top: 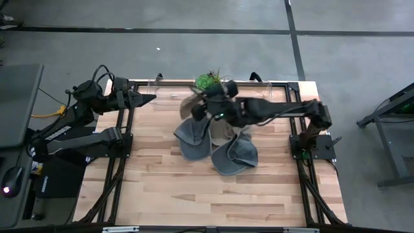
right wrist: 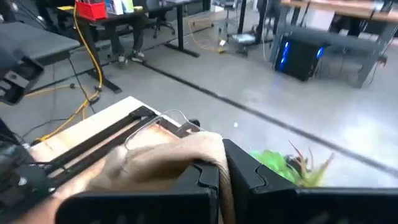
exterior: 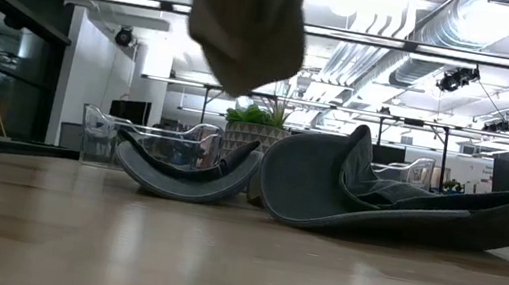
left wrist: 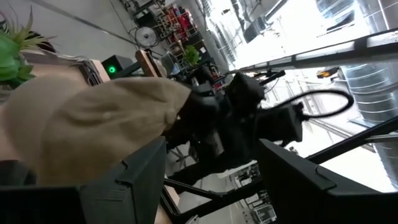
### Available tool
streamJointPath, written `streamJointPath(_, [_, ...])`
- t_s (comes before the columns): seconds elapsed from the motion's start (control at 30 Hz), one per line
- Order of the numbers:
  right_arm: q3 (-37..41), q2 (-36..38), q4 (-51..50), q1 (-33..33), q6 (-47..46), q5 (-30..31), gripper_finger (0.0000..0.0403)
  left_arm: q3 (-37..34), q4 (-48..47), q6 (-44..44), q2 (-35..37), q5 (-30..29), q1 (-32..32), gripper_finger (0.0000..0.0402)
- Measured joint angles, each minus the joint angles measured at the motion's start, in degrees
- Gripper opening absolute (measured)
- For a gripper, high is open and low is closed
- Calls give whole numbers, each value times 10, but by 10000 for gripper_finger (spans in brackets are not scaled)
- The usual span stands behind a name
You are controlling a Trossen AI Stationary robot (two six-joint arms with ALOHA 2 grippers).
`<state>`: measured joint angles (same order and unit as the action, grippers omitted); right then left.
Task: Pick & Place hat
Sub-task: Put the left light brown cap into the right transparent bin
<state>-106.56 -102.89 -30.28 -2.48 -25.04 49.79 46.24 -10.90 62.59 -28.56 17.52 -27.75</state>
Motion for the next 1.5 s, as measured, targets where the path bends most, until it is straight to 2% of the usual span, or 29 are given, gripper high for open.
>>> streamJointPath(0.33, [0, 100, -220, 17, -70, -75, 0, 0, -3, -11, -1, 12, 0, 232])
streamJointPath(0.77, [0, 172, -388, 65, -95, -198, 0, 0, -30, -10, -1, 14, 0, 232])
streamJointPath(0.93, [0, 172, -424, 95, -69, -243, 0, 0, -30, -9, 0, 14, 0, 232])
streamJointPath(1.13, [0, 172, -428, 134, -19, -265, 0, 0, -30, -9, 0, 15, 0, 232])
streamJointPath(1.5, [0, 172, -435, 221, 99, -342, 0, 0, -57, -8, 0, 15, 0, 232])
